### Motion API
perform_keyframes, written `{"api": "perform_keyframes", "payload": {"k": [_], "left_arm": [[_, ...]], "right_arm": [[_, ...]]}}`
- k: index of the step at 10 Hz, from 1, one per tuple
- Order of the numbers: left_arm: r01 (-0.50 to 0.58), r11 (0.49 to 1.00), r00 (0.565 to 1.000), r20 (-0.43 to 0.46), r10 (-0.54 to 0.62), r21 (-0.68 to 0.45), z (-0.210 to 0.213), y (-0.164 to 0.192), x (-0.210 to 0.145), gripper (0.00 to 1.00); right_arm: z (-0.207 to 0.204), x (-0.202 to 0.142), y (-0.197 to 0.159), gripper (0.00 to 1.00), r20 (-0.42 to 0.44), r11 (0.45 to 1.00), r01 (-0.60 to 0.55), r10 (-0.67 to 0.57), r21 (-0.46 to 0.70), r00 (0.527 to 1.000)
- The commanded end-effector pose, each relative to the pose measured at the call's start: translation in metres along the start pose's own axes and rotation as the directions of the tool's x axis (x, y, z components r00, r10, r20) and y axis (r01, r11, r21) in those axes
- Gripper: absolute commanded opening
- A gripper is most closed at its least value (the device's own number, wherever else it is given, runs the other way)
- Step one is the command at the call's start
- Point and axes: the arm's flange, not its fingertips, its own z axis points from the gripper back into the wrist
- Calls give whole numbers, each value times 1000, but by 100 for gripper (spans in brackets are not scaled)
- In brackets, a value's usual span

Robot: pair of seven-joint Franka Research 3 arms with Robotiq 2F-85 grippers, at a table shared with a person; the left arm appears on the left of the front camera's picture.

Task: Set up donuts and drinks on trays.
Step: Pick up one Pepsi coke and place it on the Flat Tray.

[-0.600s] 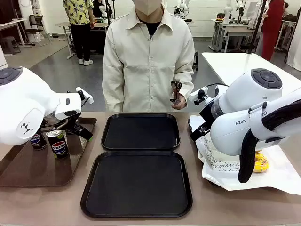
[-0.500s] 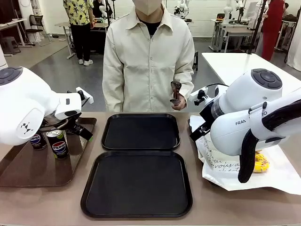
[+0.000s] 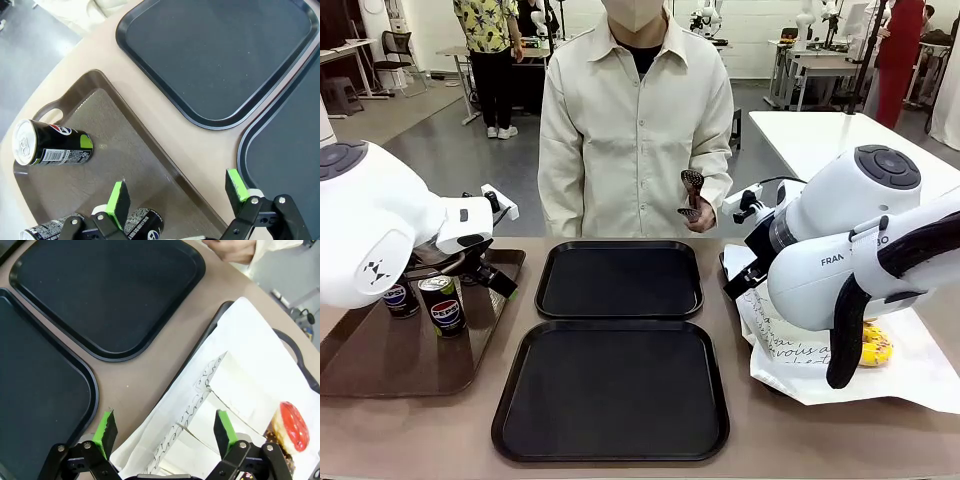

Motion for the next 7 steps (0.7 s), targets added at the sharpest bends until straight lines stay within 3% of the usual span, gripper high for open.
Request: {"api": "perform_keyframes", "payload": {"k": [1,6,7], "left_arm": [[0,1000,1000,0,0,0,0,0,0,100],[0,1000,1000,0,0,0,0,0,0,100],[-13,997,1000,0,13,-81,34,-15,-25,100]], "right_arm": [[0,0,0,100,0,1000,0,0,0,1000],[0,0,0,100,0,1000,0,0,0,1000],[20,-28,7,100,-51,1000,-14,13,-6,999]]}}
